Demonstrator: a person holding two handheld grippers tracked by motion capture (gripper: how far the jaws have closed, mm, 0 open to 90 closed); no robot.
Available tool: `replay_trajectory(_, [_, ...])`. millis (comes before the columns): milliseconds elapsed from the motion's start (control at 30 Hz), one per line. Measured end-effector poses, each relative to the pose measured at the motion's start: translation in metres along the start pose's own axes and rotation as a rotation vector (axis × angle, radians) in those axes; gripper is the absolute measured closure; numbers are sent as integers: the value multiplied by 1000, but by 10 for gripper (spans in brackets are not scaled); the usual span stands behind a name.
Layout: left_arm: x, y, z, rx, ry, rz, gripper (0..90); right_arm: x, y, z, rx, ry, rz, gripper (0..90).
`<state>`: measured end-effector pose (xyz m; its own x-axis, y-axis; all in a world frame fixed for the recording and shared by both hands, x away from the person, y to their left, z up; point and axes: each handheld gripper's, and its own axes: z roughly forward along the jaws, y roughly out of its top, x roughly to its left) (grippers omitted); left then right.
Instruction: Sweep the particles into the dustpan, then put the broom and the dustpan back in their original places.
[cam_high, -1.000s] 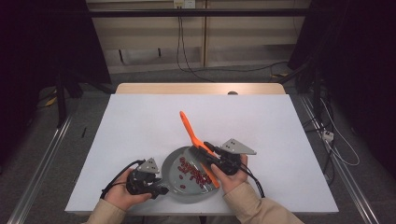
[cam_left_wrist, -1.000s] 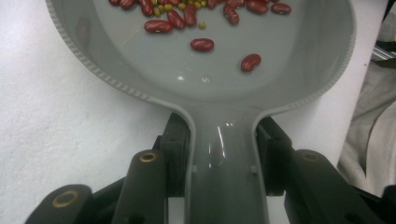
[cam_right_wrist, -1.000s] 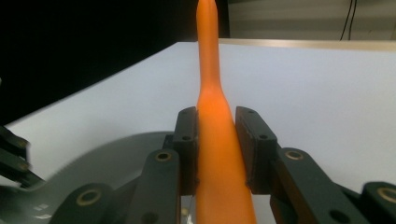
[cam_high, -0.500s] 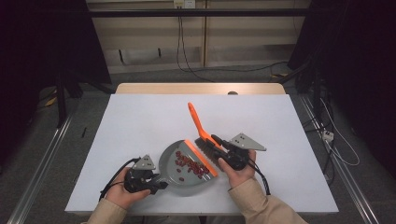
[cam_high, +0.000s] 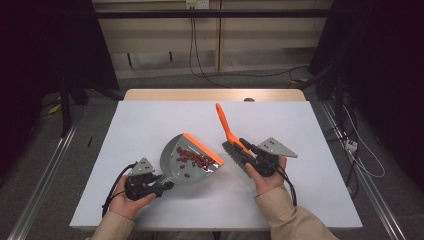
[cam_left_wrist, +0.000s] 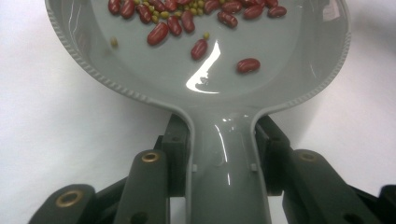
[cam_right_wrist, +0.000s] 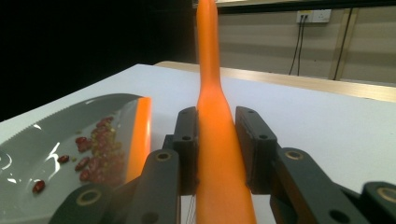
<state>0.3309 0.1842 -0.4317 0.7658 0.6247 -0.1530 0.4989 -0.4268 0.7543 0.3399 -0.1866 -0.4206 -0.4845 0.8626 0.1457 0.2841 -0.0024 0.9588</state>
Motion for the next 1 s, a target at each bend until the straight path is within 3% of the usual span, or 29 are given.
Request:
replay_trajectory(300, [10,0,-4,-62,69,-45,638,-10,0,-5,1,-37,-13,714])
replay_trajectory(700, [22,-2,-6,-80,165,-120,638,-17,-3,-9,14,-50,-16,714])
replay_trajectory(1000, [35,-7,-7,-61,234,-187,638,-25,-3,-12,24,-70,-18,714])
